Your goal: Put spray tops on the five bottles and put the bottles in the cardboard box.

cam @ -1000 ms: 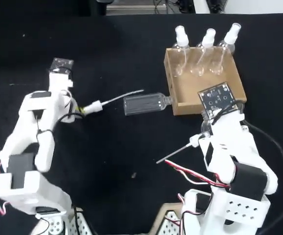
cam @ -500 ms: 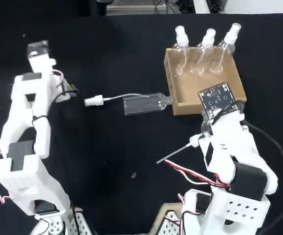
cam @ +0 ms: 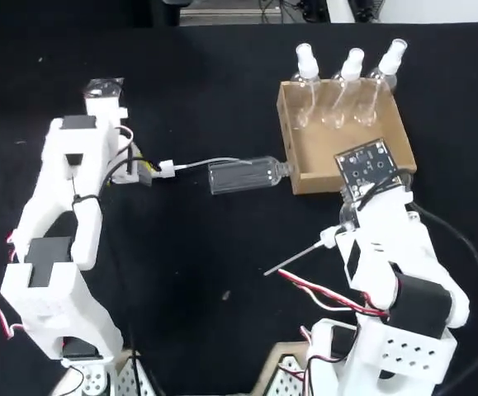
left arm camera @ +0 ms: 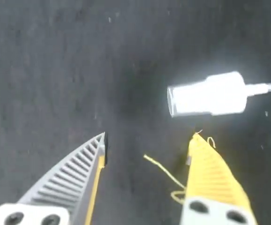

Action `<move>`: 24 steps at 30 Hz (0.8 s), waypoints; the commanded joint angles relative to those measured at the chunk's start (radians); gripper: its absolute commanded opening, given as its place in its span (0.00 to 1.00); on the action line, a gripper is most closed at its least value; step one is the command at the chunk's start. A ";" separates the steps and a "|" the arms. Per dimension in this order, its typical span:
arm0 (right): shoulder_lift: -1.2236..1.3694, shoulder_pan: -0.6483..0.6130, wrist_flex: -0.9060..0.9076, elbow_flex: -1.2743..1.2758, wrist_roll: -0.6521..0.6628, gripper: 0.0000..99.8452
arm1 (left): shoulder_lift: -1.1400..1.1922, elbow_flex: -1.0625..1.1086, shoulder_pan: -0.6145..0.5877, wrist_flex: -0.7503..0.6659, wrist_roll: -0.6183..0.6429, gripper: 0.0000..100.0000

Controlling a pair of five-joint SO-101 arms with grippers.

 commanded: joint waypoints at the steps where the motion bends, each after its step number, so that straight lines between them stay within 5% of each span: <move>1: -0.016 0.017 -0.003 -0.012 0.006 0.01 | -0.009 0.021 0.001 -0.114 -0.009 0.26; 11: -0.016 0.017 -0.003 -0.013 0.006 0.01 | 0.020 -0.008 -0.025 -0.298 0.002 0.26; 18: -0.016 0.012 -0.002 -0.013 0.006 0.01 | 0.037 -0.234 -0.025 0.133 -0.078 0.26; 24: -0.016 0.012 -0.003 -0.012 0.006 0.01 | 0.084 -0.314 0.013 0.272 -0.207 0.26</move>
